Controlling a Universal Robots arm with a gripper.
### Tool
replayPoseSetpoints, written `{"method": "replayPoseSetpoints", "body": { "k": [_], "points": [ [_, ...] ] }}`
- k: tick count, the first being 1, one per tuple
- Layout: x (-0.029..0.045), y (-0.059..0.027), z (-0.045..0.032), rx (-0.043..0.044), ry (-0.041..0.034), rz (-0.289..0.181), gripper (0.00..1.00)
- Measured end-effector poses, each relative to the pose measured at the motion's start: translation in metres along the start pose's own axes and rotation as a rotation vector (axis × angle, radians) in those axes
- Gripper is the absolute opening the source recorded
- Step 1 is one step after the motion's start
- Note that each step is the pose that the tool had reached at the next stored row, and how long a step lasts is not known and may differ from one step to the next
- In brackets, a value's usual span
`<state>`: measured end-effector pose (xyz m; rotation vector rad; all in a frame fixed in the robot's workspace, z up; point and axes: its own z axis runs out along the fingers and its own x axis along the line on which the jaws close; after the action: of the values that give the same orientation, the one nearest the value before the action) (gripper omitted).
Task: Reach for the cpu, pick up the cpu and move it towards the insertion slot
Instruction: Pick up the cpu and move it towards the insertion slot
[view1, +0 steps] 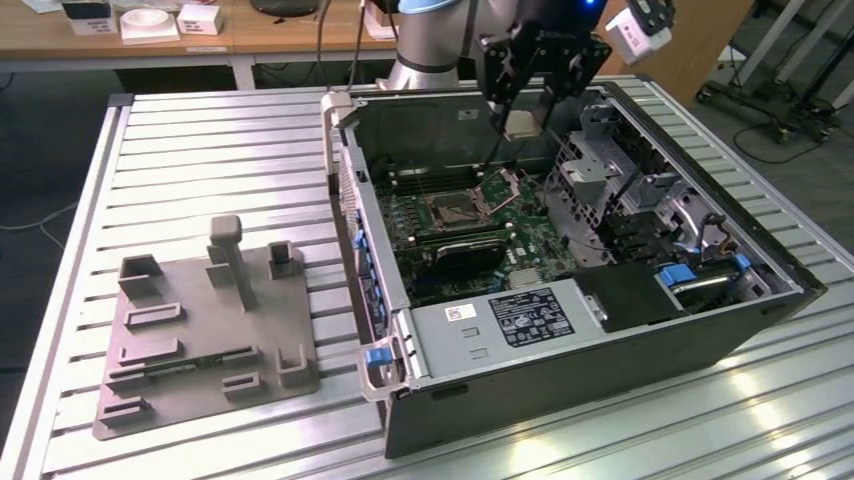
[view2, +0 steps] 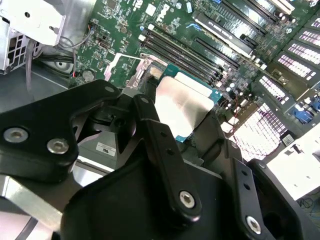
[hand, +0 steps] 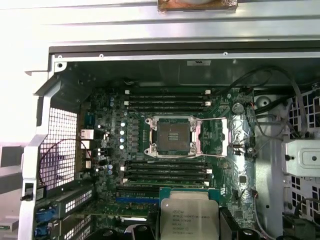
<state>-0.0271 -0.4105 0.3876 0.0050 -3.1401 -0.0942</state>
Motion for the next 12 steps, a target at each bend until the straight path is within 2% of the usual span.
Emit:
{"method": "replayPoseSetpoints", "body": {
  "k": [7,12],
  "points": [
    [0.0024,0.0113,0.0023,0.0,0.0,0.0,0.55],
    [0.0071,0.0194,0.0044,-0.0002,0.0,0.001,0.55]
  ]
}}
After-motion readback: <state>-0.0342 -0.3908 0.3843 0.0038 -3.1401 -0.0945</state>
